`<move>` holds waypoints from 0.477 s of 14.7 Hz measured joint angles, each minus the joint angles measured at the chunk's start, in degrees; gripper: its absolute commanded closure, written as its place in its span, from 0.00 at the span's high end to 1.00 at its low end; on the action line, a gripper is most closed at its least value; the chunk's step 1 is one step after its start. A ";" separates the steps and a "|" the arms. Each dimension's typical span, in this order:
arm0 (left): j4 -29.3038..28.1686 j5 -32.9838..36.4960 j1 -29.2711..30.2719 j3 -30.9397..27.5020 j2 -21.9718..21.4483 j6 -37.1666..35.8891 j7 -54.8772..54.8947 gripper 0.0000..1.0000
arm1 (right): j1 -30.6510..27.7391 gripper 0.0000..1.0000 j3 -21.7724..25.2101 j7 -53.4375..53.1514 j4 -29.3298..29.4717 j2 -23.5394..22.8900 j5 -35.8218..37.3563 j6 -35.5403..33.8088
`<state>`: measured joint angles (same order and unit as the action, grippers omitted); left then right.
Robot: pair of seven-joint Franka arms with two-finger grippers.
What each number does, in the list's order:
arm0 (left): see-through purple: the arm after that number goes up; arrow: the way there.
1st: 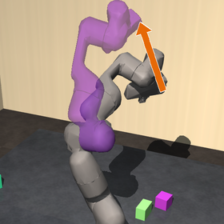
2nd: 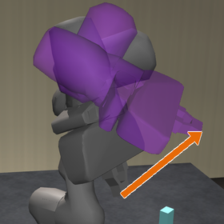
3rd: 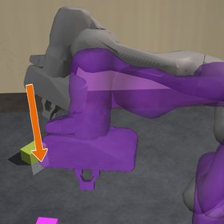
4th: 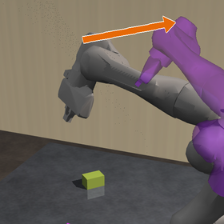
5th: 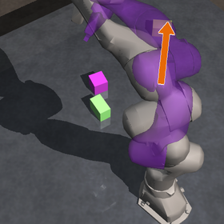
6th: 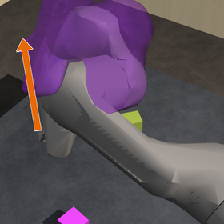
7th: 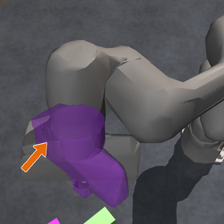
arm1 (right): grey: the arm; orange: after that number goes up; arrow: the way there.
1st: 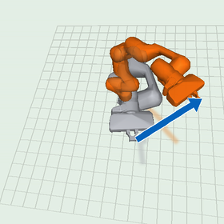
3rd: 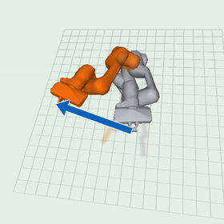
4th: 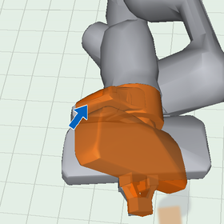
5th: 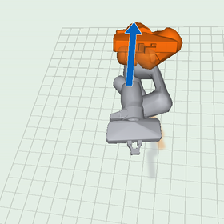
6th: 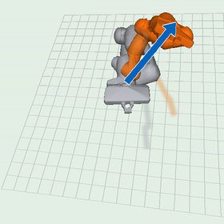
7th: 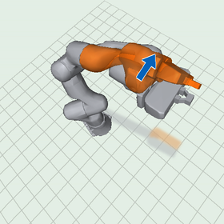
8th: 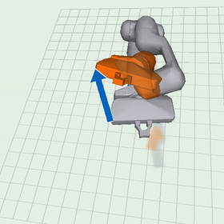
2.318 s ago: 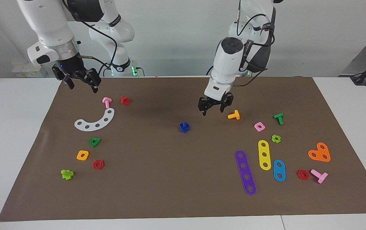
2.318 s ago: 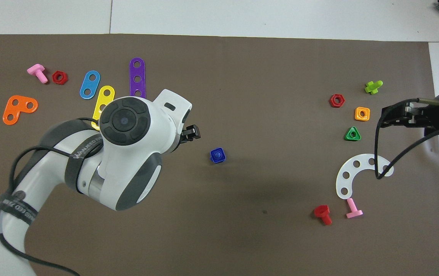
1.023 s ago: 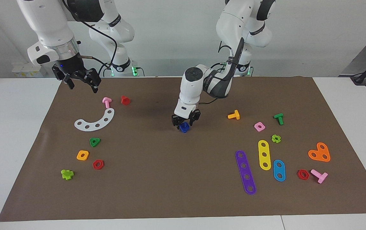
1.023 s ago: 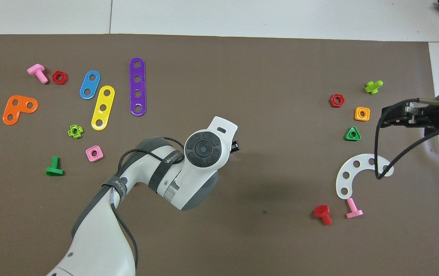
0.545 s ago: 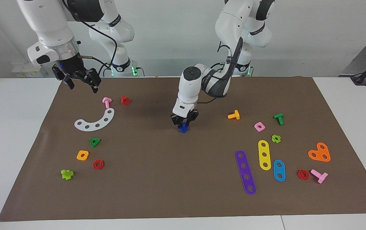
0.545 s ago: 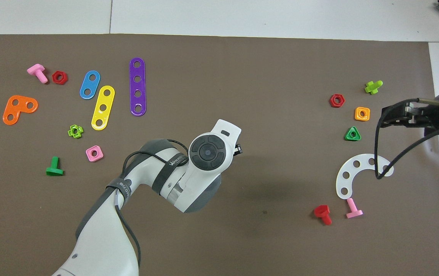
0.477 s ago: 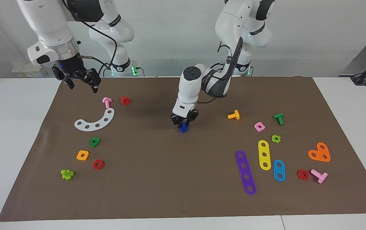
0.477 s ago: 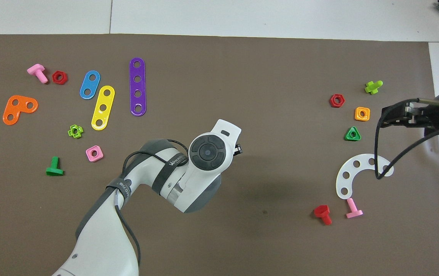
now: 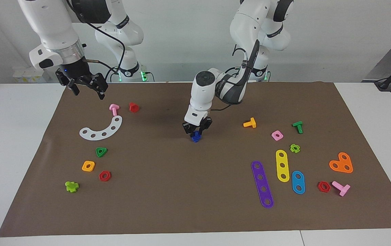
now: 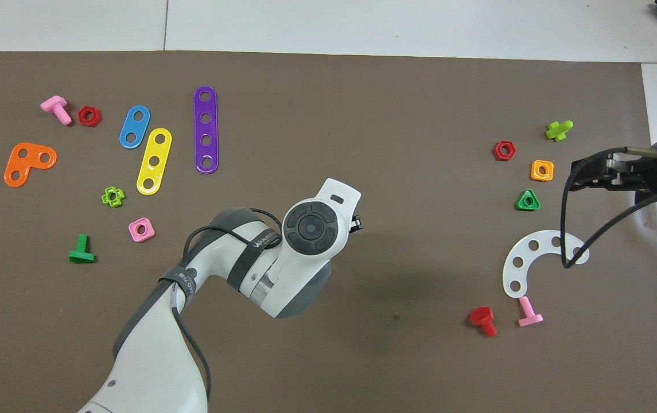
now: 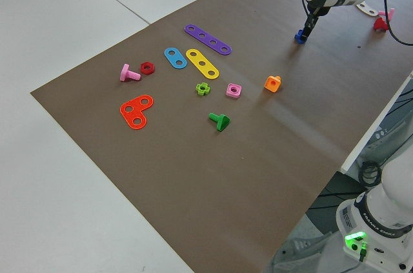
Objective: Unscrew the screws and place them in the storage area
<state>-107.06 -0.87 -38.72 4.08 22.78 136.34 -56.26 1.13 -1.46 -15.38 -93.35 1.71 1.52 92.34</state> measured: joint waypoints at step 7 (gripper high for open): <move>5.84 0.00 0.05 -0.61 0.02 -6.54 0.00 0.18 | 0.03 1.00 -0.06 0.00 0.00 0.06 0.00 0.02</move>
<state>-101.22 -0.87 -38.67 3.48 22.81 129.80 -56.27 1.15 -1.52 -15.38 -93.35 1.77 1.52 92.36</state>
